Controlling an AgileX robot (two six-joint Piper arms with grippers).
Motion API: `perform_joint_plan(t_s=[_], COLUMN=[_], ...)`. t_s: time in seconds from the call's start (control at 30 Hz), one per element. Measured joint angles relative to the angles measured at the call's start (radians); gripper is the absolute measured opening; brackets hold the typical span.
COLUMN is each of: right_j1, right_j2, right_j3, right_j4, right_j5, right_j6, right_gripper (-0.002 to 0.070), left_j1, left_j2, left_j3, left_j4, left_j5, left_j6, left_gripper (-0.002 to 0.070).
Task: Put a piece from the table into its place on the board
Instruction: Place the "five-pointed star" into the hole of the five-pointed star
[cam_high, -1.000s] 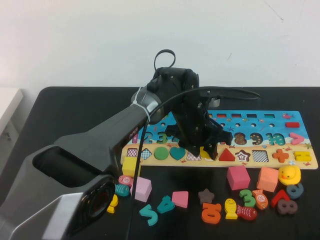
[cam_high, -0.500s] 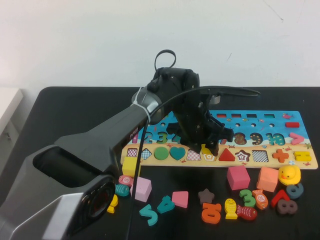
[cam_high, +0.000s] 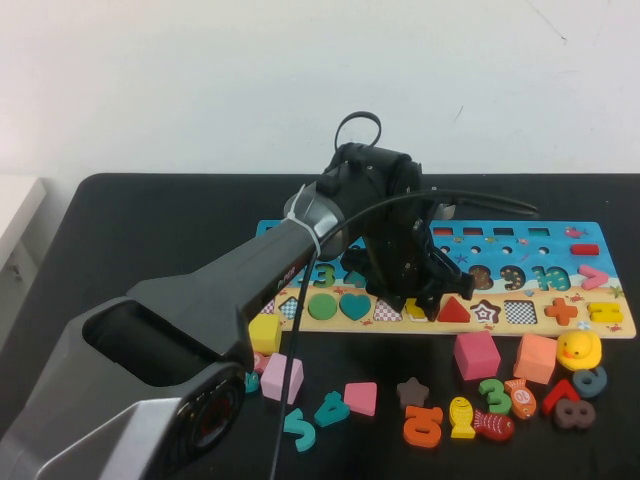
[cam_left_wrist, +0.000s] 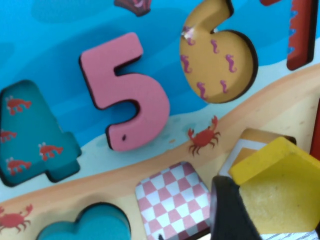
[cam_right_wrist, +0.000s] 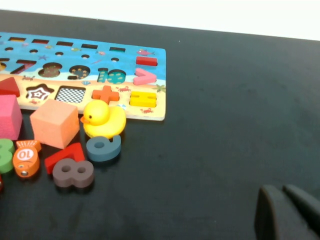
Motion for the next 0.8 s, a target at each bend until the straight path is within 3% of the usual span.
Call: perform_joint_plan(t_s=[0.8], right_j1=[0.0], right_j2=[0.0], right_j3=[0.0], right_j4=[0.0], right_j5=[0.0], right_j6=[0.0], right_gripper=[0.0019], left_j1=[0.0], left_j2=[0.0], left_j3=[0.0], left_j4=[0.004], left_j5=[-0.01], left_j6=[-0.018], left_gripper=[0.0309])
